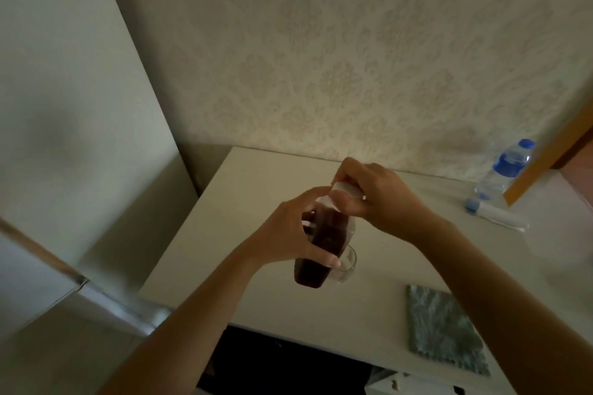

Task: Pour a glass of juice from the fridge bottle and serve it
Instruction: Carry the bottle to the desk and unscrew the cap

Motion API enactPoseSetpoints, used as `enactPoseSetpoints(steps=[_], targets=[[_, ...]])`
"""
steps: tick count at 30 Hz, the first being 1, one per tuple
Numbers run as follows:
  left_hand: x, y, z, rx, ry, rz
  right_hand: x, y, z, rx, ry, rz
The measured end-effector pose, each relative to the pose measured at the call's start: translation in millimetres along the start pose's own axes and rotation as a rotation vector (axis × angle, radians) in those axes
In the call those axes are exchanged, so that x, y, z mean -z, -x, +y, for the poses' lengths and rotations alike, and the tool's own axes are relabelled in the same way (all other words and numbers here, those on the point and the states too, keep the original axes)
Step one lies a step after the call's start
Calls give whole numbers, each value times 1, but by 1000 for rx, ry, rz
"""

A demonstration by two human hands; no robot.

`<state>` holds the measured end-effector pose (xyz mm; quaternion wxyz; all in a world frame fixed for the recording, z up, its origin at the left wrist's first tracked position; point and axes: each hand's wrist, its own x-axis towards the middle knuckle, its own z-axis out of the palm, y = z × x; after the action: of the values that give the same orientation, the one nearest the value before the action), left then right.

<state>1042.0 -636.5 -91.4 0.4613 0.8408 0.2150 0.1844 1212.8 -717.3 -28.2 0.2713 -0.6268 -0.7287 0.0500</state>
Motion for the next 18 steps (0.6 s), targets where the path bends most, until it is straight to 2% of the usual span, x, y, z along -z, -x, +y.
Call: enactPoseSetpoints(steps=[10,18], targets=[[39,-23,-7,35,50,-372,13,-8,1,109,-62,-266],[55,-30,3,37,81,-649,23,-3,-7,229,-13,-351]])
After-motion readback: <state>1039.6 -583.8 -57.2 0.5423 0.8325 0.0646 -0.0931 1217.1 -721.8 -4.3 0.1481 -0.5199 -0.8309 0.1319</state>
